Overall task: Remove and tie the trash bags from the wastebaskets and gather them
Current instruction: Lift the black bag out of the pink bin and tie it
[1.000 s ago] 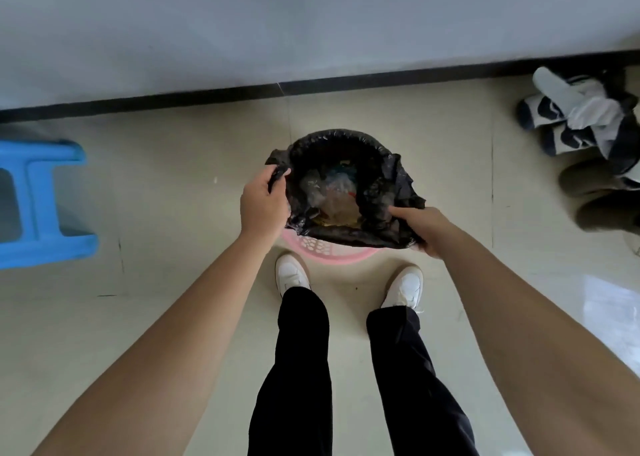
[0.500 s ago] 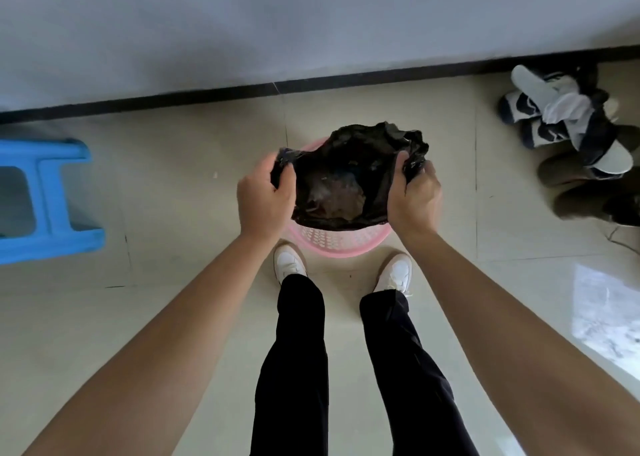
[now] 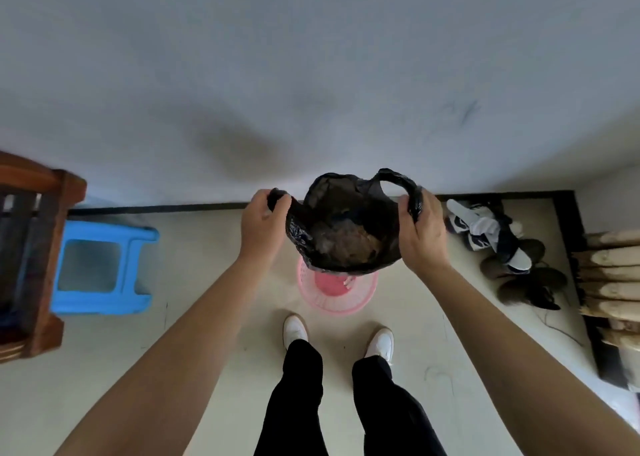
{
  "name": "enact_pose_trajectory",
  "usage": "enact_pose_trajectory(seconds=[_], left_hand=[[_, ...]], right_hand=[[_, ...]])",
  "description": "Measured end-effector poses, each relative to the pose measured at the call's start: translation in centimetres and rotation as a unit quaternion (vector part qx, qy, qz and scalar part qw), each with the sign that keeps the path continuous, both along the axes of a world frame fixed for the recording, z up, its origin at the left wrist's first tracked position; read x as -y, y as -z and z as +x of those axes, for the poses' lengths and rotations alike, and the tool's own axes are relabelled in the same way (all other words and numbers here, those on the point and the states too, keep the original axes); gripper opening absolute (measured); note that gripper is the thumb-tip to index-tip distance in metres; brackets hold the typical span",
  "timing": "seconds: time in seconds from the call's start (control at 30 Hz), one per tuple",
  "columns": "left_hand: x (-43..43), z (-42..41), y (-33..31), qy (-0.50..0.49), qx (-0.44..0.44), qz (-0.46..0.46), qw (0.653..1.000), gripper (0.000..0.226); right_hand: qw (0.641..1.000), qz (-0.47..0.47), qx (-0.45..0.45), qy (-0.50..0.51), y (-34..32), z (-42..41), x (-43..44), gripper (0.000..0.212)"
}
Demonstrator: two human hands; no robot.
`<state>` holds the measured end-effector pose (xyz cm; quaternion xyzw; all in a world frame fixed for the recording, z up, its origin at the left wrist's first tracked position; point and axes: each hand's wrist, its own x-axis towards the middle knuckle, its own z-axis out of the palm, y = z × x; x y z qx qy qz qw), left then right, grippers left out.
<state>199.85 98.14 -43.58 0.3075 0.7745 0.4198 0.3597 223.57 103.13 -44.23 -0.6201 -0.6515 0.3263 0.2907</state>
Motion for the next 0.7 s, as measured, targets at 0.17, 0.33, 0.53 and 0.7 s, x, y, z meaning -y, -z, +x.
enact_pose_trajectory(seconds=[0.17, 0.33, 0.53, 0.7], left_hand=[[-1.1, -0.7, -8.6, 0.098, 0.038, 0.034, 0.994, 0.039], [-2.1, -1.4, -15.3, 0.111, -0.04, 0.044, 0.992, 0.077], [-3.9, -1.9, -21.9, -0.013, 0.081, 0.169, 0.982, 0.039], [-4.5, -0.9, -25.2, -0.015, 0.288, 0.184, 0.94, 0.021]], right_hand=[[0.982, -0.176, -0.066, 0.005, -7.7, 0.4, -2.5, 0.045], [0.979, -0.19, -0.037, -0.062, -14.2, 1.8, -3.7, 0.083], [0.939, -0.169, 0.182, -0.237, -17.4, 1.0, -3.5, 0.128], [0.903, -0.106, 0.296, -0.293, -16.2, -2.5, -1.9, 0.153]])
